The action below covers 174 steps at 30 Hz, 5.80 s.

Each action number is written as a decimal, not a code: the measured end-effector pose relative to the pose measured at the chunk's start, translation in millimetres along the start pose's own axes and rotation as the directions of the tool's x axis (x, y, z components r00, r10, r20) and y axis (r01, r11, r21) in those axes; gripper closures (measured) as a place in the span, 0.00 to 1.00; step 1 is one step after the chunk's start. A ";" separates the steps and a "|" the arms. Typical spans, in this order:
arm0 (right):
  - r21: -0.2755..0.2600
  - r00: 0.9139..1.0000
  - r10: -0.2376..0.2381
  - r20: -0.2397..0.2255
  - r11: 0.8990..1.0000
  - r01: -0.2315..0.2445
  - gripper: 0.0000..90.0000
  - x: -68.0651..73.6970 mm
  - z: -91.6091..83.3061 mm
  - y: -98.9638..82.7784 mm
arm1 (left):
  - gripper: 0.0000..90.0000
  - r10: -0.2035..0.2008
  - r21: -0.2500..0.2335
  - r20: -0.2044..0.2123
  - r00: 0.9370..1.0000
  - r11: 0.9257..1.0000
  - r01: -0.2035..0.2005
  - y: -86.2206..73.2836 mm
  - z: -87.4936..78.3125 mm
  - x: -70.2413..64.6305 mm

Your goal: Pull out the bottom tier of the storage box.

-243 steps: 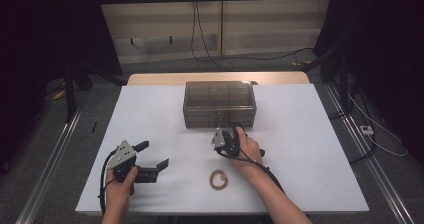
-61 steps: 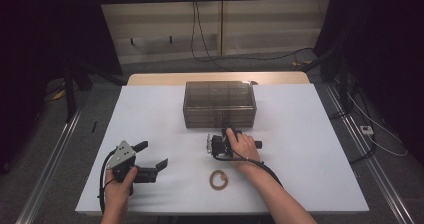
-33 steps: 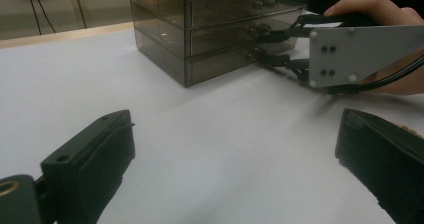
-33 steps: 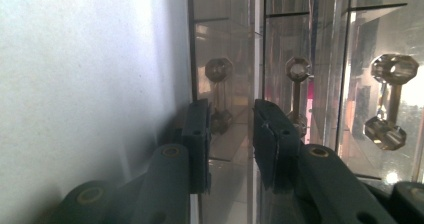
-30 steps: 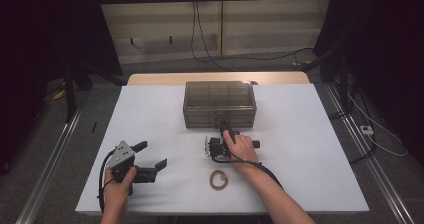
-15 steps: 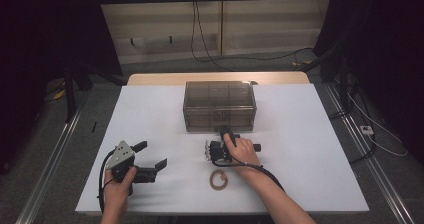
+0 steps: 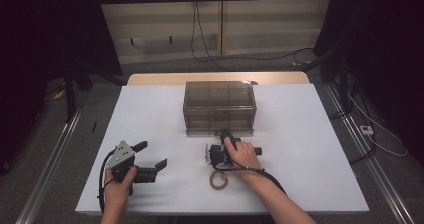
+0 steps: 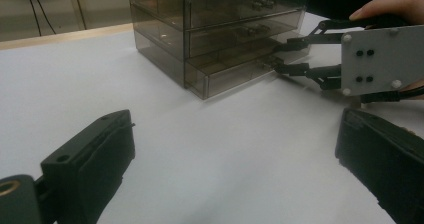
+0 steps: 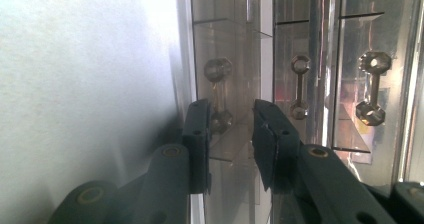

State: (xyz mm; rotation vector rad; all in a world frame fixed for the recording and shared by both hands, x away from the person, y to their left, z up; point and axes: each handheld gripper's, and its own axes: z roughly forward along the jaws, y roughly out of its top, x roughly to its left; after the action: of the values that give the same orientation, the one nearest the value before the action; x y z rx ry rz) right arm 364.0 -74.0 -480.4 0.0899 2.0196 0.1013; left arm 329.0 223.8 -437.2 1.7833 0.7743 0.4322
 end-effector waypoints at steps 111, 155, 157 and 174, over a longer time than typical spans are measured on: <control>-0.023 0.789 0.178 -0.588 0.972 -0.236 0.79 -70.0 21.0 -14.7 | 0.03 0.005 0.005 -0.004 1.000 1.000 -0.004 0.6 -0.9 1.2; -0.048 0.774 0.154 -0.614 0.972 -0.231 0.79 -59.5 -1.6 -18.5 | 0.03 0.006 0.007 -0.003 1.000 1.000 -0.006 0.5 -0.1 -0.2; -0.049 0.774 0.153 -0.614 0.972 -0.232 0.79 -58.9 -1.8 -18.4 | 0.03 0.005 0.006 -0.003 1.000 1.000 -0.005 0.5 -0.2 -0.2; -0.055 0.760 0.219 -0.612 0.947 -0.317 0.70 -60.5 -6.1 -24.7 | 0.03 0.002 0.004 -0.002 1.000 1.000 -0.002 0.5 0.5 -0.9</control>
State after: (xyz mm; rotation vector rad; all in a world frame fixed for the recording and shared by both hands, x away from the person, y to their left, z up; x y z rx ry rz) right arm 384.4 -105.3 -426.5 0.2804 2.6179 0.5327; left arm 328.8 222.8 -436.8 1.7879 0.7749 0.4341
